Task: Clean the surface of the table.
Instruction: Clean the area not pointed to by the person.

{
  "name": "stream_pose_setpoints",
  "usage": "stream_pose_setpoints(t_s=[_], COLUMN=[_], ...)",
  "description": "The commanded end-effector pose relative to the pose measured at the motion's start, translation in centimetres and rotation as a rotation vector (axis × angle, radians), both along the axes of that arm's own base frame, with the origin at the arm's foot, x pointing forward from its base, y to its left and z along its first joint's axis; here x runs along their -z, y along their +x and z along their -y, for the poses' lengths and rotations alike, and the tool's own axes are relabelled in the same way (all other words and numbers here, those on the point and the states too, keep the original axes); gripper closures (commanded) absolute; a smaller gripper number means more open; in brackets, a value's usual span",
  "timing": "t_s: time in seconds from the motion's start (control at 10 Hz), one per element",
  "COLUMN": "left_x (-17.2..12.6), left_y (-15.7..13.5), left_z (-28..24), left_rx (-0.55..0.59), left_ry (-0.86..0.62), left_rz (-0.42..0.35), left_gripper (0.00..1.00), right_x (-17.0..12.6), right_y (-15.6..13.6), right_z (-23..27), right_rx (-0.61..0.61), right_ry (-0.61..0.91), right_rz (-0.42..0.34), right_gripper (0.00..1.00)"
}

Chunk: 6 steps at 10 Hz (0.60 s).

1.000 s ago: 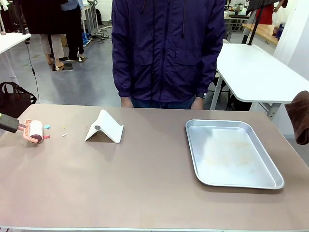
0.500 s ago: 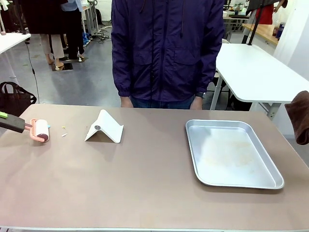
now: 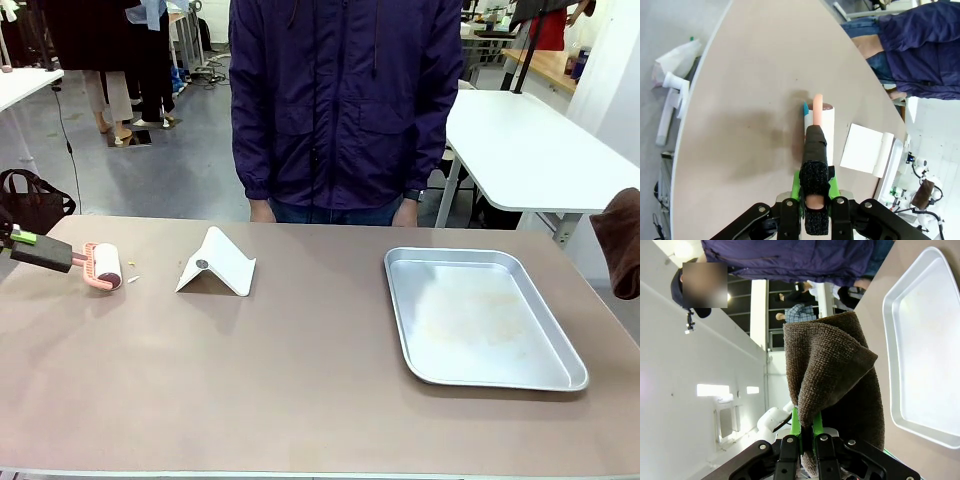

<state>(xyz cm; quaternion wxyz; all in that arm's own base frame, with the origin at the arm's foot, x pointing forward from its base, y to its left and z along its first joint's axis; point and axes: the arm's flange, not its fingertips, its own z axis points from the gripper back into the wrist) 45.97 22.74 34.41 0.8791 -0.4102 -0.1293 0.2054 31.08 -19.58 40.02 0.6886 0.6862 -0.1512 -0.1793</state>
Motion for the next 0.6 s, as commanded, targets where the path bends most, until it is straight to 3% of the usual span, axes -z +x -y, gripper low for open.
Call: stream_pose_setpoints(t_s=[0.0,0.3,0.5], left_x=[1.3,2.1,2.1], left_y=[0.9,2.1,3.0], left_z=[1.2,3.1,3.3], left_rx=[0.024,0.067,0.054], left_ry=[-0.015,-0.023,-0.044], left_rz=[0.039,0.048,0.094], left_gripper=[0.97,0.97,0.97], right_x=[-0.4,-0.4,-0.4], right_y=[0.0,0.0,0.0], right_z=[0.1,0.1,0.1], right_rx=[0.007,0.007,0.007], right_ry=[0.023,0.023,0.023], right_rz=[0.019,0.019,0.019], right_gripper=[0.90,0.90,0.90])
